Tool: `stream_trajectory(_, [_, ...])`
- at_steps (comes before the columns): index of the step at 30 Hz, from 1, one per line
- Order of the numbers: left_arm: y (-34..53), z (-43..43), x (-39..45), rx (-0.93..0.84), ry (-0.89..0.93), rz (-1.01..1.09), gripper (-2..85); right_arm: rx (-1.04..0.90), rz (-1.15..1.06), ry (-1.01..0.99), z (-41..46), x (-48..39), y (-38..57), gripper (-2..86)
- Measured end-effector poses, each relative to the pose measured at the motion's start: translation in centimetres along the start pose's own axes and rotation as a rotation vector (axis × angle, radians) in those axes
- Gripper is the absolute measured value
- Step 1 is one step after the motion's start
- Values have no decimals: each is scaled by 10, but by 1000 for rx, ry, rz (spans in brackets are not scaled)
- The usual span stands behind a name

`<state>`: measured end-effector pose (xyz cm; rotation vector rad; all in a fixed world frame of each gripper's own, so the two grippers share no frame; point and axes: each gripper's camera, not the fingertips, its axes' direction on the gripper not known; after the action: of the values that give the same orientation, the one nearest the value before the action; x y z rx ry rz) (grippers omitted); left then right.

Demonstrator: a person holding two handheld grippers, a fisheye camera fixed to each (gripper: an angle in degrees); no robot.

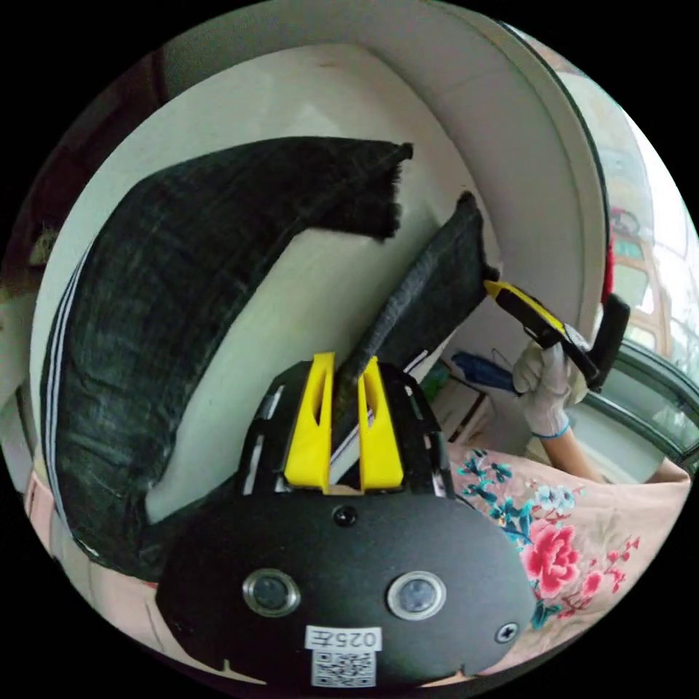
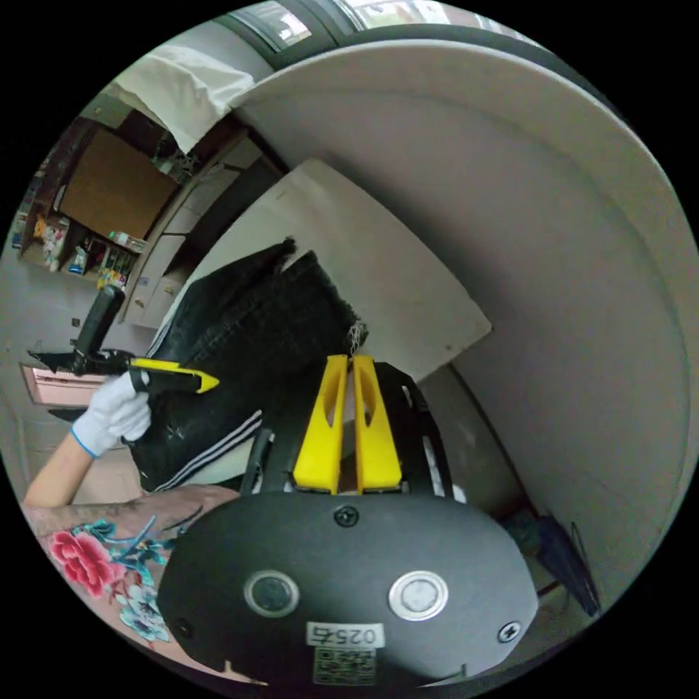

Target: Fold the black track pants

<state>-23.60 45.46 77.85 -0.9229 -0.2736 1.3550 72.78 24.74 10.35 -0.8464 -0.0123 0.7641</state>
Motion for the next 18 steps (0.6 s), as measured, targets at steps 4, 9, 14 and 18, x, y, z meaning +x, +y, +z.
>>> stream_trajectory(4, [3,0,-7,82,-170,-25,37,28,29,-21,-29,17,-1,5])
stream_trajectory(9, [21,2,-13,212,-420,-12,43,83,-24,-143,-74,20,-28,46])
stream_trajectory(14, [-2,81,-2,-9,-686,208,37,-95,59,-547,-36,36,-93,78])
stream_trajectory(18, [1,126,9,-23,-805,292,4,-95,226,-655,-12,41,-137,78])
